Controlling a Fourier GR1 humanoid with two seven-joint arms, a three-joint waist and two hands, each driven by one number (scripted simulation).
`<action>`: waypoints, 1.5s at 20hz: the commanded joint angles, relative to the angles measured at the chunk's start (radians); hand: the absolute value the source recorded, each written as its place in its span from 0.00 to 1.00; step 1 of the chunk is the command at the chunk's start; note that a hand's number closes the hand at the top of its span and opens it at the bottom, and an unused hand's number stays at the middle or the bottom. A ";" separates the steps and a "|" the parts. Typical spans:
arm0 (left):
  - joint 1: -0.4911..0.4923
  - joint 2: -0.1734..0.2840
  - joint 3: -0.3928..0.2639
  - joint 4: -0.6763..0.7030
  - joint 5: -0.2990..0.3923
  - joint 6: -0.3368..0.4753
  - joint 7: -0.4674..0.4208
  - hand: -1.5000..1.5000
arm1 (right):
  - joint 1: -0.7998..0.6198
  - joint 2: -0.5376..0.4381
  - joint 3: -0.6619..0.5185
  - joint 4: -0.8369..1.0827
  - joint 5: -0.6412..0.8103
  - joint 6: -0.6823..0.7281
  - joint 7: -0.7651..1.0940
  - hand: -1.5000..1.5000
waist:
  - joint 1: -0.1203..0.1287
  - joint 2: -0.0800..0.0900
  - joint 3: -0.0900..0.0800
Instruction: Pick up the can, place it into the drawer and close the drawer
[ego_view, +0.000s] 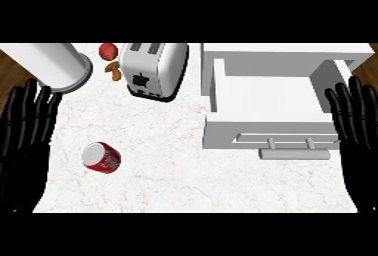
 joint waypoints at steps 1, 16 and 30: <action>-0.012 0.053 0.029 0.033 0.144 -0.130 -0.033 0.00 | 0.000 0.014 0.024 0.001 0.038 -0.015 0.010 0.00 | -0.002 -0.001 0.013; 0.082 0.617 0.231 0.373 0.731 -0.956 -0.038 0.00 | 0.214 0.010 -0.162 0.037 -0.065 -0.061 0.133 0.00 | -0.007 -0.001 0.014; -0.020 0.746 0.228 0.671 0.931 -1.069 0.071 0.00 | 0.352 -0.037 -0.355 0.010 -0.263 0.123 0.070 0.00 | -0.012 -0.001 0.015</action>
